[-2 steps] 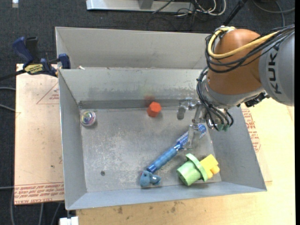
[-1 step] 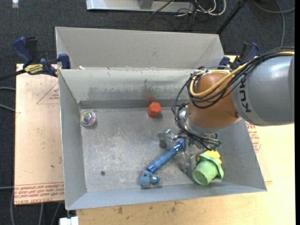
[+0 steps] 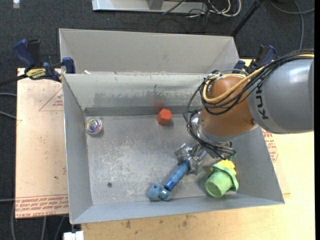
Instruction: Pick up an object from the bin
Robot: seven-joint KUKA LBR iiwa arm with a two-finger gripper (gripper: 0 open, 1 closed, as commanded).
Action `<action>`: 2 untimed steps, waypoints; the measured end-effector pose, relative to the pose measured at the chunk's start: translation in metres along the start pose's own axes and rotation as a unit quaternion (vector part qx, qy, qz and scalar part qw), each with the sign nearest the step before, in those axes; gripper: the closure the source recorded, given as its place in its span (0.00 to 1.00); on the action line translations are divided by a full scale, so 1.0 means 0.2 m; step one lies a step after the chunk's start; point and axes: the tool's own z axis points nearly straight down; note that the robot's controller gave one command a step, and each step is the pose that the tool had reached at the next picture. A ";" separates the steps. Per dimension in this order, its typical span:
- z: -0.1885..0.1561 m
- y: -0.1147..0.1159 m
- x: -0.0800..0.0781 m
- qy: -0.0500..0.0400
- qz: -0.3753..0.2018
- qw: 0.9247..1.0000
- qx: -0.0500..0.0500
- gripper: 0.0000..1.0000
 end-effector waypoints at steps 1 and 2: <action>-1.09 -0.08 -0.04 -0.003 0.012 1.000 0.003 1.00; -1.07 -0.16 -0.01 0.000 -0.171 0.985 0.001 1.00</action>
Offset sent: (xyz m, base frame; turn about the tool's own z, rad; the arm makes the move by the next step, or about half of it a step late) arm 0.0140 -0.0093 0.2134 0.0199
